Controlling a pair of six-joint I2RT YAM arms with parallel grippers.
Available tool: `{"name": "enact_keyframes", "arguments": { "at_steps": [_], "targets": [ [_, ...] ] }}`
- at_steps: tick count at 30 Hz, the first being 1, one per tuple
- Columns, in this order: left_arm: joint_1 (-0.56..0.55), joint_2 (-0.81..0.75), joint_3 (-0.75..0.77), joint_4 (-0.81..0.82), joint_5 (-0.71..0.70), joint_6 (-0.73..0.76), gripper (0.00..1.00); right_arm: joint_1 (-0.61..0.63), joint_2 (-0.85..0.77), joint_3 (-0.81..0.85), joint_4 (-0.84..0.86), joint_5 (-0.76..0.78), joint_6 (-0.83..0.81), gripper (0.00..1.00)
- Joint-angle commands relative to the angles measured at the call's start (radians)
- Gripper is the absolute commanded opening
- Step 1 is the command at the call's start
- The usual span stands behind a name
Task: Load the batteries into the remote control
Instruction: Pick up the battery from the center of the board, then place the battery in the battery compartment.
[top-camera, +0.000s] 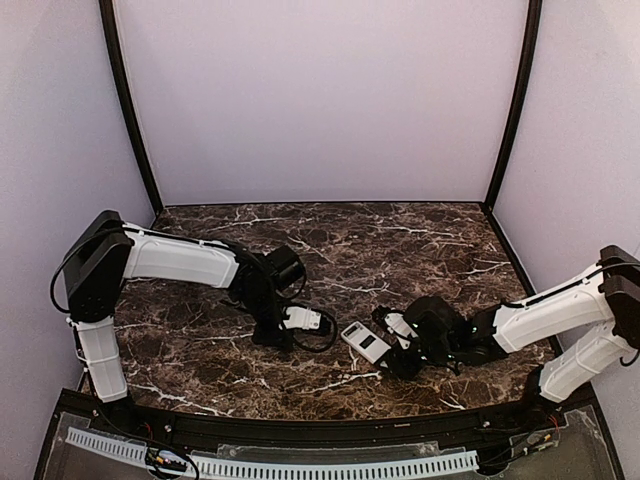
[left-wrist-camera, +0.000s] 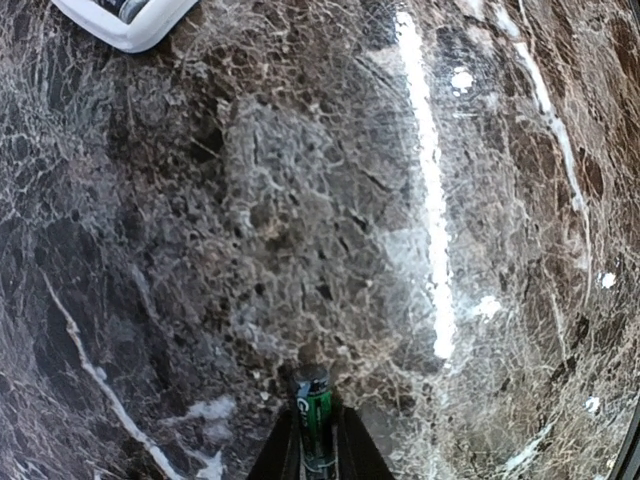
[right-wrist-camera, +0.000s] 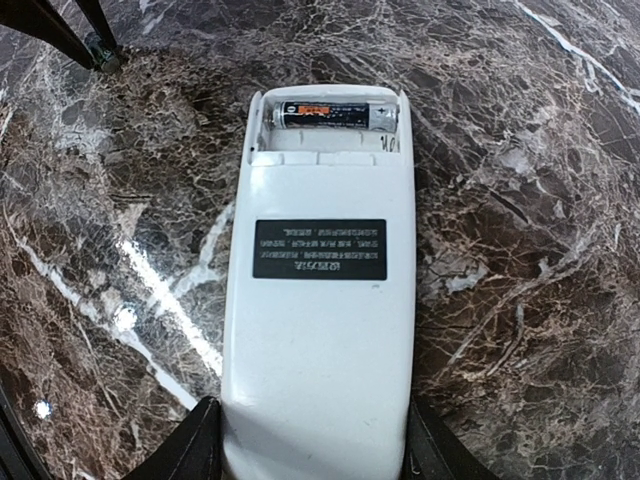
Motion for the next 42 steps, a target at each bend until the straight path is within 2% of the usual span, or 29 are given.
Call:
{"name": "enact_keyframes", "arguments": {
  "at_steps": [1,5,9,14,19,26,32,42],
  "targets": [
    [-0.012,0.014,-0.009,-0.058,-0.013,-0.018,0.16,0.006,-0.006,-0.017,0.016,-0.032,-0.016,0.00],
    [-0.012,0.017,-0.005,-0.053,-0.017,-0.052,0.11,0.012,-0.007,-0.019,0.021,-0.032,-0.021,0.00],
    [-0.013,-0.011,0.034,-0.034,0.044,-0.140,0.06,0.026,-0.005,-0.021,0.032,-0.018,-0.029,0.00],
    [-0.021,-0.061,0.081,0.033,0.162,-0.389,0.03,0.048,0.029,-0.003,0.043,0.011,-0.051,0.00],
    [-0.048,-0.079,0.099,0.137,0.219,-0.637,0.01,0.074,0.068,0.032,0.038,0.058,-0.069,0.00],
    [-0.076,-0.041,0.117,0.211,0.235,-0.843,0.02,0.107,0.080,0.063,0.046,0.104,-0.064,0.00],
    [-0.079,0.012,0.148,0.196,0.210,-0.918,0.02,0.122,0.078,0.066,0.059,0.102,-0.068,0.00],
    [-0.079,0.112,0.231,0.114,0.166,-0.943,0.05,0.129,0.077,0.057,0.067,0.107,-0.061,0.00]
  ]
}}
